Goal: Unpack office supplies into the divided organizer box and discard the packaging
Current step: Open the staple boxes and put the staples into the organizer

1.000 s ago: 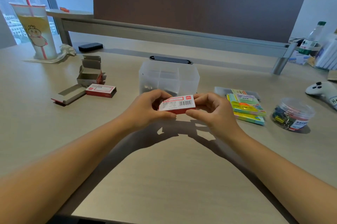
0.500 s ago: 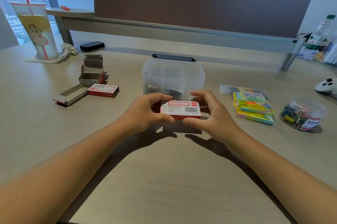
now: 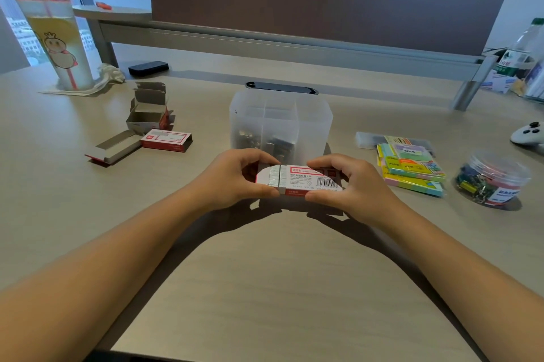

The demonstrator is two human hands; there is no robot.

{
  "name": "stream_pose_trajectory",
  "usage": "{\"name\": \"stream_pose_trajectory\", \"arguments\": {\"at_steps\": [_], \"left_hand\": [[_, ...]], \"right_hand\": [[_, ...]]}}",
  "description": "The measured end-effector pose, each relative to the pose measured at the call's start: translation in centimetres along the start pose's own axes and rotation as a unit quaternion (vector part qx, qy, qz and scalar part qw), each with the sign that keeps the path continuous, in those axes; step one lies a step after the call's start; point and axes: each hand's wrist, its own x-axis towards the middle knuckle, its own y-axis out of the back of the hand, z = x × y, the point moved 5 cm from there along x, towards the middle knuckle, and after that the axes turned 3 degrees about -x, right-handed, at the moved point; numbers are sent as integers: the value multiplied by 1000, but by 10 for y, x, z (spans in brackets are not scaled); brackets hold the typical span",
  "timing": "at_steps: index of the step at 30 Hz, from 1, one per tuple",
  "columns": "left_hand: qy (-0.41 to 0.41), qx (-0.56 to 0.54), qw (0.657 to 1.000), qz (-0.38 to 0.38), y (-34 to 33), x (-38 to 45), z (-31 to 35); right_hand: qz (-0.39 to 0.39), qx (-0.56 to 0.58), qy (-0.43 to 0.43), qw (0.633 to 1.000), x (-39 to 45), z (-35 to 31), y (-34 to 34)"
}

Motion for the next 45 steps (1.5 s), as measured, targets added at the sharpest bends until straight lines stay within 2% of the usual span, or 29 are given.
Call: {"name": "stream_pose_trajectory", "arguments": {"at_steps": [7,13,19,21,25,29,34,38,45], "left_hand": [[20,-11,1000,3,16,-1,-9],[34,-81,995,44,31,-3,-15],[43,-94,994,34,26,-3,-14],[43,-97,994,32,24,-3,-13],[45,-121,992,16,20,-2,-7],[43,-126,991,3,17,3,4],[55,-123,991,3,27,8,18],[55,-95,993,51,37,18,32],[55,-16,988,145,56,46,44]], "right_hand": [[-3,16,-35,999,-1,7,6],[-32,8,-84,996,-1,19,2],[-62,-55,-56,995,1,12,-15],[-46,-75,-50,995,3,9,-13],[44,-15,-36,998,11,-12,3],[-8,-5,-49,999,28,-27,0],[-30,63,-95,993,42,-31,4],[-11,106,-102,989,52,-37,12],[21,96,-69,993,82,-45,22]]}}
